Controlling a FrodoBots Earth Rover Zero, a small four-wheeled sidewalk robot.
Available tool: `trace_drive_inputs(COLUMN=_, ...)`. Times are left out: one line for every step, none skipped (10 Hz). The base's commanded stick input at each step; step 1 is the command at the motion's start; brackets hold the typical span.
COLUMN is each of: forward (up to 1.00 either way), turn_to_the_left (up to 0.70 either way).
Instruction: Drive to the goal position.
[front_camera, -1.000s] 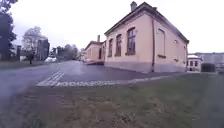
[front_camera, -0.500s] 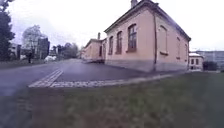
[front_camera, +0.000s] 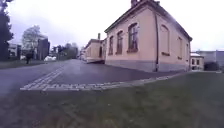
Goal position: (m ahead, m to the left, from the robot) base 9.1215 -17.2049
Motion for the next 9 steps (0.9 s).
trace_drive_inputs(forward=0.7, turn_to_the_left=0.0)
trace_drive_inputs(forward=0.7, turn_to_the_left=0.0)
trace_drive_inputs(forward=0.7, turn_to_the_left=0.0)
trace_drive_inputs(forward=0.7, turn_to_the_left=0.0)
trace_drive_inputs(forward=0.7, turn_to_the_left=0.0)
trace_drive_inputs(forward=0.7, turn_to_the_left=0.0)
trace_drive_inputs(forward=0.7, turn_to_the_left=0.0)
trace_drive_inputs(forward=0.7, turn_to_the_left=0.0)
trace_drive_inputs(forward=0.7, turn_to_the_left=0.0)
